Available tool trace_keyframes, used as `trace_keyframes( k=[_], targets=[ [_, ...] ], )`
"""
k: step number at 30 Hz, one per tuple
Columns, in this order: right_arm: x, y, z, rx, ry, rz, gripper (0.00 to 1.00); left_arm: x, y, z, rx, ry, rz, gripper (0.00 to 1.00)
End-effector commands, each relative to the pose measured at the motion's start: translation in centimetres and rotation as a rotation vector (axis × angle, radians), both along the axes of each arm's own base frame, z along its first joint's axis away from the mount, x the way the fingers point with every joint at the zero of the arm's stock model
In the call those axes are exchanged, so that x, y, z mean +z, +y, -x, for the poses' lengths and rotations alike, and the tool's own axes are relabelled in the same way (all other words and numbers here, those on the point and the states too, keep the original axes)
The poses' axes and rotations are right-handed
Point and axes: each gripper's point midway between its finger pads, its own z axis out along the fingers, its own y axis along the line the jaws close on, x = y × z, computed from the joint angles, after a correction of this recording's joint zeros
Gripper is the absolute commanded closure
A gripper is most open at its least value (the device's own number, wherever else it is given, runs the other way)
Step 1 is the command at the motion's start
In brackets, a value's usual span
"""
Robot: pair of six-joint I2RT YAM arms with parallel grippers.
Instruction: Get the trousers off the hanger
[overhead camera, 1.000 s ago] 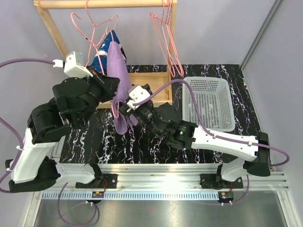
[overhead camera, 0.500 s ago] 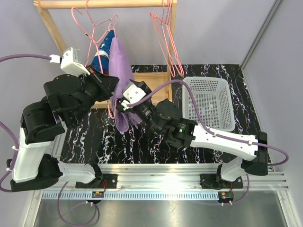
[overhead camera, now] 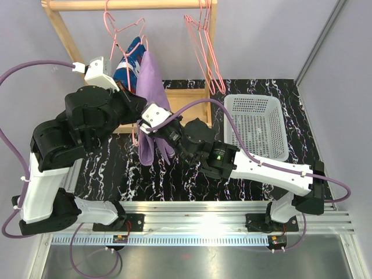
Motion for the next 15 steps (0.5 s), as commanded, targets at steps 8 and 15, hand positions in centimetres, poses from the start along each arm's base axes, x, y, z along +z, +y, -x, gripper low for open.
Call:
trace_keyframes(
  k=[8,15],
  targets=[
    [8.6,-7.0,-1.8,-0.236,-0.053,-0.249,1.00,-1.9,2.1,-0.1,0.035,-0.015,-0.075,1.00],
    [10.5,-9.8,-1.7,-0.276,-0.040,-0.372,1.00,-4.1,3.1,0.0,0.080,0.015,-0.089,1.00]
  ],
)
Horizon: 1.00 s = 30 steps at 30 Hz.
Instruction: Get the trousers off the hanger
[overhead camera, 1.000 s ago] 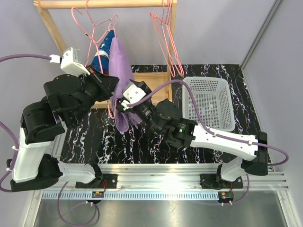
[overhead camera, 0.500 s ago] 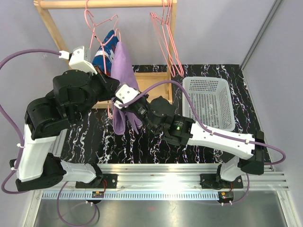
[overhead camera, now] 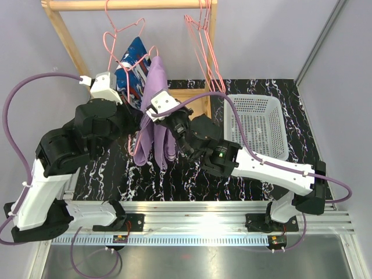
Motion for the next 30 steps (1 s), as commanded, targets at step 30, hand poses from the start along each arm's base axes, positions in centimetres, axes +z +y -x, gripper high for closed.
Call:
trace_keyframes(
  k=[30],
  targets=[
    [13.8,-21.6,5.9,-0.040,0.027,-0.369,1.00,-9.3,1.2,-0.4,0.075,0.056,-0.021,1.00]
  ],
)
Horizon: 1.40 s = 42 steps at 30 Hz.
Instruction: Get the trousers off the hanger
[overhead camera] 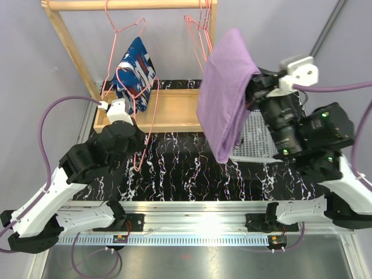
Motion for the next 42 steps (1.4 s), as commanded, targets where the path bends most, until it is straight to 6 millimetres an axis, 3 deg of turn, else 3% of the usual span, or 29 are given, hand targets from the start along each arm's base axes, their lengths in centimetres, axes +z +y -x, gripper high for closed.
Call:
trace_keyframes(
  k=[1,6,11,14,18,19,21,22,24,27,33,37,42],
  targets=[
    [-1.3,-3.2,1.1,0.035,0.070,-0.047,1.00,1.8,0.2,-0.5,0.021,-0.067,0.068,1.00],
    [-7.0,-5.2,1.5,0.018,0.164,0.012,1.00,1.3,0.5,-0.5,0.025,-0.067,0.051,1.00],
    [-12.1,-7.5,0.4,-0.173,0.253,0.096,1.00,1.2,0.8,-0.4,0.027,-0.068,0.043,1.00],
    [-14.7,-7.9,-0.2,-0.284,0.295,0.173,1.00,1.0,0.8,-0.5,0.027,-0.067,0.040,1.00],
    [-16.0,-9.5,-1.0,-0.420,0.301,0.202,1.00,1.2,0.8,-0.4,0.022,-0.070,0.044,1.00],
    [-16.3,-10.7,-1.9,-0.485,0.306,0.204,1.00,1.2,0.7,-0.4,0.017,-0.068,0.043,1.00],
    [-17.5,-10.6,-3.7,-0.499,0.338,0.248,1.00,1.2,0.7,-0.4,0.015,-0.070,0.043,1.00],
    [-18.6,-12.1,-4.7,-0.554,0.396,0.255,1.00,1.3,0.7,-0.4,0.015,-0.072,0.045,1.00],
    [-20.3,-11.4,-6.4,-0.584,0.451,0.312,1.00,1.3,0.8,-0.4,0.016,-0.073,0.046,1.00],
    [-20.9,-12.3,-7.8,-0.650,0.465,0.319,1.00,1.2,1.0,-0.2,0.016,-0.070,0.043,1.00],
    [-18.3,-15.2,-7.3,-0.720,0.414,0.173,1.00,1.7,2.2,0.3,0.029,-0.087,0.041,1.00],
    [-17.1,-17.7,-7.2,-0.823,0.422,0.216,1.00,1.7,2.4,0.4,0.032,-0.086,0.040,1.00],
    [-16.5,-19.3,-7.4,-0.909,0.443,0.305,1.00,1.3,1.8,0.3,0.019,-0.080,0.044,1.00]
  ],
)
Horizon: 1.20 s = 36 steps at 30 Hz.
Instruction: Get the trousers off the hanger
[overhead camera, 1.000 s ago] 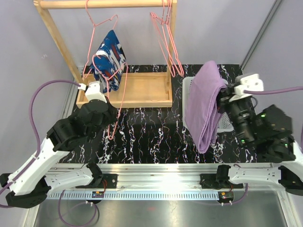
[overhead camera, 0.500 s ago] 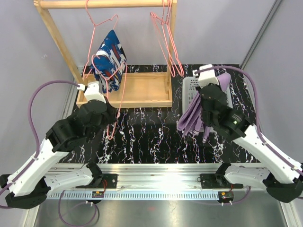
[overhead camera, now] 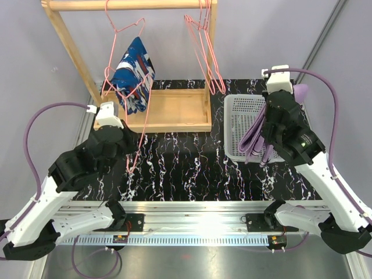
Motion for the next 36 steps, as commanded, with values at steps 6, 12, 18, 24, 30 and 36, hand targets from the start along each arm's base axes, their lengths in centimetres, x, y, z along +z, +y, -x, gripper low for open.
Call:
trace_keyframes(
  k=[6,12,18,24,30,36],
  targets=[
    [4.4,-3.8,2.4,-0.158,-0.036,0.090,1.00,0.6,-0.3,-0.5,-0.002,-0.031,0.007,1.00],
    [2.8,-4.0,2.3,-0.134,0.046,0.199,1.00,0.8,-0.6,-0.6,-0.016,-0.040,0.017,1.00],
    [-2.0,-5.3,-0.9,-0.216,0.151,0.199,1.00,0.2,-1.6,-0.7,-0.048,-0.029,0.025,1.00],
    [-7.6,-5.2,-4.2,-0.203,0.286,0.199,1.00,0.5,-1.5,-0.5,-0.062,-0.047,0.025,1.00],
    [-10.7,-3.2,-7.7,-0.159,0.333,0.186,1.00,-0.4,-1.9,-1.0,-0.068,-0.042,0.011,1.00],
    [-13.9,-0.8,-11.1,-0.098,0.393,0.171,1.00,-1.3,-2.1,-1.4,-0.067,-0.035,0.005,1.00]
  ],
)
